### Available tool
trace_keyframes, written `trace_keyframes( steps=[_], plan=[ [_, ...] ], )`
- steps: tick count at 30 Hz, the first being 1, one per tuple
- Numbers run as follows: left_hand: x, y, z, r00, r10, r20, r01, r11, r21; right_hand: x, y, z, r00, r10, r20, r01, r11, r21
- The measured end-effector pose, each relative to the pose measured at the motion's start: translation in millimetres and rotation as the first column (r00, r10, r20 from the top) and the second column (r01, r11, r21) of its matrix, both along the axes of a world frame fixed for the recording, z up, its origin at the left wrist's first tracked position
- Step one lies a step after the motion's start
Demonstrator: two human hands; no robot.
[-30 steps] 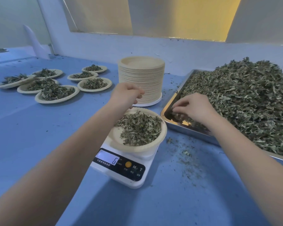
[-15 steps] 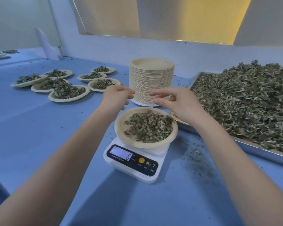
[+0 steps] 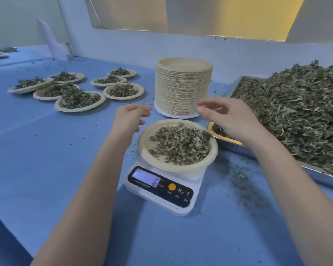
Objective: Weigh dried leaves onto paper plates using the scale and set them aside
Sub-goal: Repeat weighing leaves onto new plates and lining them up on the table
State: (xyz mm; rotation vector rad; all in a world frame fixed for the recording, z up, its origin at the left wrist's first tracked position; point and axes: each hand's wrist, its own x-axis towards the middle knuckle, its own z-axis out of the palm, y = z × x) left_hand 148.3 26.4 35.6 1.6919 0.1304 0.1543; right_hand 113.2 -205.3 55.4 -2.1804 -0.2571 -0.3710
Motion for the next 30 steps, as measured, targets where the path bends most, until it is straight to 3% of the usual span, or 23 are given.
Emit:
trace_keyframes(
  steps=[11,23,30],
  plan=[
    [-1,9,-11,1.000,-0.002,0.000,0.002,1.000,-0.030,-8,-8,3,0.982,0.080,-0.170,-0.090,0.995,-0.053],
    [-2,9,-18,0.997,-0.007,-0.080,0.003,0.999,-0.053,-11,-23,5,0.875,0.181,-0.449,-0.309,0.922,-0.232],
    [-3,9,-19,0.997,-0.004,-0.081,-0.001,0.998,-0.067,-9,-29,4,0.865,0.189,-0.465,-0.341,0.901,-0.269]
  ],
)
